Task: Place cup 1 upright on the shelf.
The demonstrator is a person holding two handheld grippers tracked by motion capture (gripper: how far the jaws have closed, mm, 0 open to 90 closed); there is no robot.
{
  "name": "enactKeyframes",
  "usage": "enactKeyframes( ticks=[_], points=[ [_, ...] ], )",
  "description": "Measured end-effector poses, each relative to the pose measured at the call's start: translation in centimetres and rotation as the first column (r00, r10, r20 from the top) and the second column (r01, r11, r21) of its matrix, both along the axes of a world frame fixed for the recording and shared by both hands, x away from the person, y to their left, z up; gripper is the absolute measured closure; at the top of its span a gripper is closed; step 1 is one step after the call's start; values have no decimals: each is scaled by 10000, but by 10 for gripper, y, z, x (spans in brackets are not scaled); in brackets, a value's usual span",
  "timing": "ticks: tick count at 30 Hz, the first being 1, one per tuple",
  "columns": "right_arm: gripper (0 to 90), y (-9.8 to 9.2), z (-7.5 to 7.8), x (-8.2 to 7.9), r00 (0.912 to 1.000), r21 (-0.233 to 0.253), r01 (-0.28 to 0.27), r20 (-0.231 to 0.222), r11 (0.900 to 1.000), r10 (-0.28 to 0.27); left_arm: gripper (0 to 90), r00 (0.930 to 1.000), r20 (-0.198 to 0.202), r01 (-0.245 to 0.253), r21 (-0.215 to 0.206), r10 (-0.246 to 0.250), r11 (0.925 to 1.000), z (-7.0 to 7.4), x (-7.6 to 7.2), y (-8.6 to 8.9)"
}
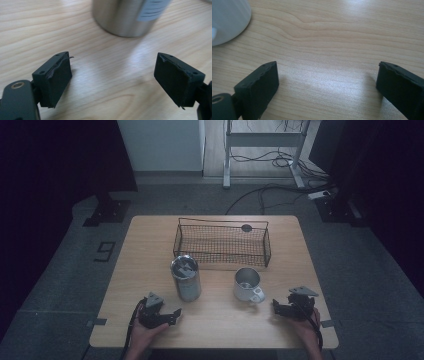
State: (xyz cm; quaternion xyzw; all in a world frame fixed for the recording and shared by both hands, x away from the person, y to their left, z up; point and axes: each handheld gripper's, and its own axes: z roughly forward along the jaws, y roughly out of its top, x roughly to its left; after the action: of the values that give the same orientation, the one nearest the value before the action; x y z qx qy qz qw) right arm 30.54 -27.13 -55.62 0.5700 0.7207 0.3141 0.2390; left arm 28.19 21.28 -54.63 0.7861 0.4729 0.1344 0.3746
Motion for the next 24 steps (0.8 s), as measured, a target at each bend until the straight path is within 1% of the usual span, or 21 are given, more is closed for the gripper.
enactKeyframes(
  ticks=[1,2,6,7,8,9,10,11,12,13,14,15,16,19,20,21,22,23,24],
  points=[
    [47,0,0,0,10000,0,0,0,10000,0,143,10000,0,0,0,0,10000,0,0,0],
    [55,0,0,0,10000,3,-23,29,10000,23,148,9995,293,-83,158,78,9998,1,-1,-1],
    [58,0,0,-1,10000,16,-17,33,10000,17,147,9996,289,6,34,-7,10000,4,-1,-2],
    [59,0,0,-1,10000,22,-17,34,10000,17,146,9995,327,-5,-25,6,10000,6,-1,-2],
    [59,0,0,-1,10000,26,-13,36,10000,13,147,9992,389,-44,-198,52,9998,8,-2,-1],
    [59,0,0,-1,10000,26,-13,36,10000,13,146,9992,389,-44,-198,52,9998,8,-2,-1],
    [61,0,0,-1,10000,30,-6,39,10000,5,147,9987,500,-70,-275,83,9996,11,-3,-1],
    [61,0,0,-1,10000,30,-6,39,10000,5,147,9987,500,-70,-275,83,9996,11,-3,-1],
    [65,0,0,-1,10000,32,9,45,10000,-9,146,9982,596,-34,-338,54,9994,14,-4,0],
    [65,0,0,-1,10000,32,9,45,10000,-9,146,9982,596,-34,-338,54,9994,14,-4,0],
    [71,0,0,-1,10000,35,48,51,10000,-48,146,9980,633,-49,-479,79,9988,17,-5,1],
    [71,0,0,-1,10000,35,48,51,10000,-48,146,9980,633,-49,-479,79,9988,17,-5,1],
    [74,-1,0,-1,10000,45,68,60,10000,-68,146,9977,666,-117,-576,155,9983,19,-5,2],
    [79,-1,0,-3,9999,65,122,78,9999,-123,146,9978,628,-149,-717,194,9973,20,-4,3],
    [80,-1,0,-3,9999,69,96,92,9999,-97,146,9985,537,-79,-934,129,9956,23,-2,3],
    [80,-1,0,-3,9999,69,96,92,9999,-97,146,9985,537,-79,-934,129,9956,23,-2,3],
    [80,-1,0,-3,9999,45,98,74,9999,-98,146,9979,607,-164,-954,223,9953,28,-1,3],
    [80,-1,0,-3,9999,45,98,74,9999,-98,146,9979,607,-164,-954,223,9953,28,-1,3],
    [79,-1,0,-3,9999,48,95,72,9999,-95,145,9974,665,-204,-1001,271,9948,31,-1,3]
  ],
)
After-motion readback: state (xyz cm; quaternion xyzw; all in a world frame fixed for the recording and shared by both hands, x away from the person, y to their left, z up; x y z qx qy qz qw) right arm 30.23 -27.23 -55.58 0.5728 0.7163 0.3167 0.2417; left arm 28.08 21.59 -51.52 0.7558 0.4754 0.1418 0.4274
